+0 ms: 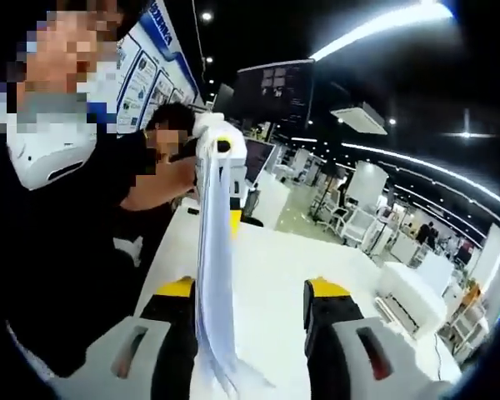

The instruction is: Organize the stack of printing papers by aligning and flattening the scattered papers on the table

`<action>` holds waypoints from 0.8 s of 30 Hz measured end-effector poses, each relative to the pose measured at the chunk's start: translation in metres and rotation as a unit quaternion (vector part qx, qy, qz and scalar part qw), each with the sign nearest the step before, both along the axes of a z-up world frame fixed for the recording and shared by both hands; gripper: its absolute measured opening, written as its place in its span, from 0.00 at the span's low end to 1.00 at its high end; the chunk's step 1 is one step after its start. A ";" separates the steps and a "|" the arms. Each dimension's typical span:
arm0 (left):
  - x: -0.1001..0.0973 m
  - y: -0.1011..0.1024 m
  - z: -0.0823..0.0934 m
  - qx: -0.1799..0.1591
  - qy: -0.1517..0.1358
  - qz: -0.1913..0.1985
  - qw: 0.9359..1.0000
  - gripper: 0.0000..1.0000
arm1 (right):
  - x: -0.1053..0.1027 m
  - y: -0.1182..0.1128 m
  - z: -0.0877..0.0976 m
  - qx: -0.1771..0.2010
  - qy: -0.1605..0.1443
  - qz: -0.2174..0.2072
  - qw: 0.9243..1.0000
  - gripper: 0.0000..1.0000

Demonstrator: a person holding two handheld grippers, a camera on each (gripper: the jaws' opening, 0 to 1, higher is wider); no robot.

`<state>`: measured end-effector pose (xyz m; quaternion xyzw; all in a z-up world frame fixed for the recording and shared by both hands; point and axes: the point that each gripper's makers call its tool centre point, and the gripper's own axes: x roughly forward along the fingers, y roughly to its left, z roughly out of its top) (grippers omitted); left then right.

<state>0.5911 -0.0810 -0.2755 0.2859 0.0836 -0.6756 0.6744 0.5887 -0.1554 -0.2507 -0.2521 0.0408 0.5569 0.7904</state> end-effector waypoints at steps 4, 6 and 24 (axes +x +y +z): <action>-0.003 -0.007 -0.003 0.019 -0.009 -0.006 1.000 0.04 | -0.003 0.004 -0.010 -0.033 0.021 0.009 0.999 0.41; -0.003 -0.009 -0.004 0.028 -0.015 -0.007 0.999 0.04 | -0.005 0.003 -0.018 -0.049 0.035 0.011 0.998 0.40; -0.001 -0.015 -0.017 0.104 -0.025 -0.013 0.994 0.05 | -0.012 0.009 -0.047 -0.098 0.073 0.017 0.992 0.38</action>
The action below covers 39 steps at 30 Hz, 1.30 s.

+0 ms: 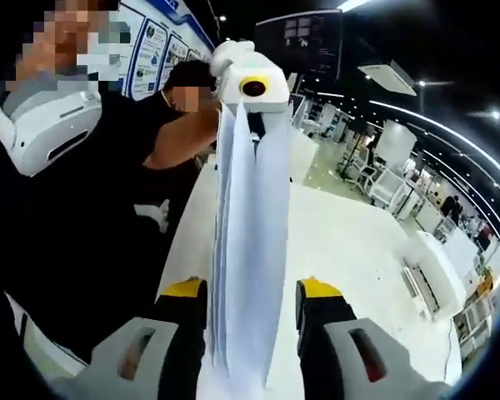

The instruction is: Organize the stack of printing papers by aligning and flattening the scattered papers on the table

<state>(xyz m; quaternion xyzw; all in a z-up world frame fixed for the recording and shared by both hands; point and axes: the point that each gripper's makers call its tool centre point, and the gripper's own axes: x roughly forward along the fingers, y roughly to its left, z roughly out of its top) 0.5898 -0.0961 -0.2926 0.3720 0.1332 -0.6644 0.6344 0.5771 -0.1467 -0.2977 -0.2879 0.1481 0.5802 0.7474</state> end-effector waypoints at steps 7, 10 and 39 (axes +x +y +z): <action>-0.002 -0.003 -0.001 0.015 -0.008 -0.005 1.000 0.05 | 0.007 0.002 -0.010 -0.018 0.000 -0.014 1.000 0.00; 0.003 -0.002 -0.003 0.018 -0.014 -0.003 1.000 0.05 | 0.007 0.004 -0.010 -0.006 0.005 -0.020 1.000 0.00; 0.054 0.072 0.031 -0.327 0.075 0.070 0.939 0.30 | 0.002 -0.017 0.013 0.116 0.006 -0.042 0.992 0.00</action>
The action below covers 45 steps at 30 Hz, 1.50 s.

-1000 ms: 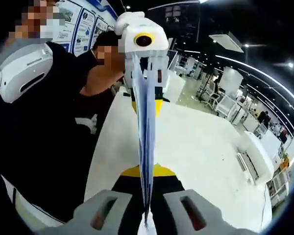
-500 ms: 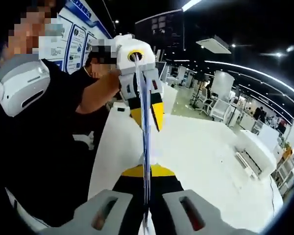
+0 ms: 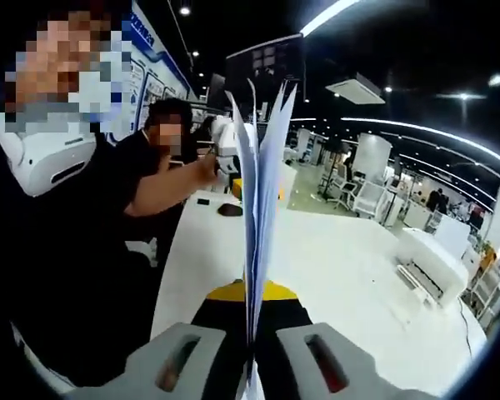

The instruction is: Organize the stack of printing papers by aligning and flattening the scattered papers on the table

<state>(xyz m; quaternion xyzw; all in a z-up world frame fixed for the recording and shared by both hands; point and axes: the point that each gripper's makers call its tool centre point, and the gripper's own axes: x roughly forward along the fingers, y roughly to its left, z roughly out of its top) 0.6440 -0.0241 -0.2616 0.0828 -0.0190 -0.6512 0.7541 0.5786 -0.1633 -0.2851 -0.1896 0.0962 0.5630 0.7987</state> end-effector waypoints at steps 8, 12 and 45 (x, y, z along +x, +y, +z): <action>0.015 0.020 -0.006 -0.072 0.033 0.015 0.997 0.34 | -0.004 0.003 -0.001 0.007 0.004 0.010 1.000 0.00; 0.023 0.027 -0.004 -0.098 0.028 0.033 0.994 0.42 | -0.007 0.004 -0.001 0.008 0.004 0.012 1.000 0.00; -0.030 0.012 -0.048 -0.143 0.115 -0.077 0.980 0.22 | -0.002 -0.008 -0.004 0.140 0.039 0.006 0.989 0.00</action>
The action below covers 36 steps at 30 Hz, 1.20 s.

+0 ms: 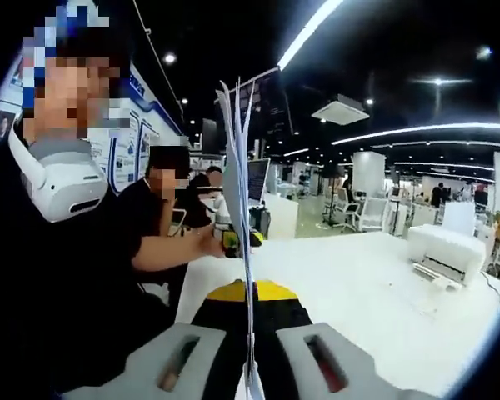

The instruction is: Organize the stack of printing papers by aligning and flattening the scattered papers on the table

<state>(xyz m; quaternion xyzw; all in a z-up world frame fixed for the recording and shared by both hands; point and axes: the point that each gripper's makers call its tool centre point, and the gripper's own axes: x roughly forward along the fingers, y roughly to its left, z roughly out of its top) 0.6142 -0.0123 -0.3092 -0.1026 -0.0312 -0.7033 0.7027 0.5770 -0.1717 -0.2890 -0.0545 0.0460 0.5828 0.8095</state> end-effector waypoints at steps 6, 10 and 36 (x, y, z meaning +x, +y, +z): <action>-0.009 0.002 -0.008 0.016 -0.023 0.004 1.000 0.06 | 0.010 -0.002 -0.023 0.023 0.007 -0.012 1.000 0.00; -0.005 0.002 -0.022 0.053 -0.040 0.050 0.997 0.06 | 0.019 -0.002 -0.043 0.024 -0.016 -0.026 0.999 0.00; 0.002 -0.001 -0.051 0.084 -0.058 0.140 0.985 0.17 | 0.045 -0.004 -0.101 0.024 -0.001 -0.097 0.995 0.15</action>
